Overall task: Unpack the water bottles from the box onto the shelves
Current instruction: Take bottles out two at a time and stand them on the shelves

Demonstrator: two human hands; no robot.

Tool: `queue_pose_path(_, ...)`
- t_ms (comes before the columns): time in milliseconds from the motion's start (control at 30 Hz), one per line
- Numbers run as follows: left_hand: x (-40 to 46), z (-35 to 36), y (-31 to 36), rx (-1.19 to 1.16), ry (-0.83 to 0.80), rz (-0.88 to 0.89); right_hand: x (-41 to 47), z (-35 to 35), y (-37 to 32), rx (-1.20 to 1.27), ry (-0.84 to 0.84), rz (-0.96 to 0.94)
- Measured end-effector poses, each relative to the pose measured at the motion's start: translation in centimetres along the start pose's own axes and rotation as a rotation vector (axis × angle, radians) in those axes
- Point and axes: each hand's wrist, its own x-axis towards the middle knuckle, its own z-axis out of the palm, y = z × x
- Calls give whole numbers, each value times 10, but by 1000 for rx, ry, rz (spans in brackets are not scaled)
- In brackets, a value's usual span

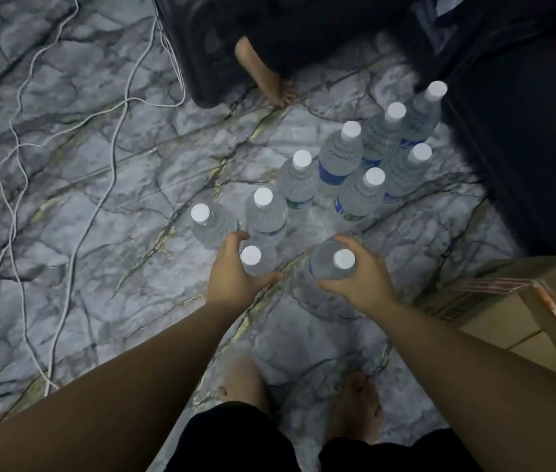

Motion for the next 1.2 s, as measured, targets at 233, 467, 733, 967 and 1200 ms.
queue_pose_path(233, -10, -2, 14, 21, 36, 92, -15, -5, -12, -17, 84, -40)
queue_pose_path(467, -61, -60, 73, -8, -24, 171, -69, -55, -66, 32, 149, -45)
queue_pose_path(733, -131, -172, 215, 9, -121, 314, -173, -173, -192, 99, 199, -46)
queue_pose_path(967, -186, -265, 361, -31, -161, 505, -274, -283, -305, 83, 307, -59)
queue_pose_path(1200, -229, -306, 488, -72, -266, 712, -362, -365, -380, 154, 513, -40)
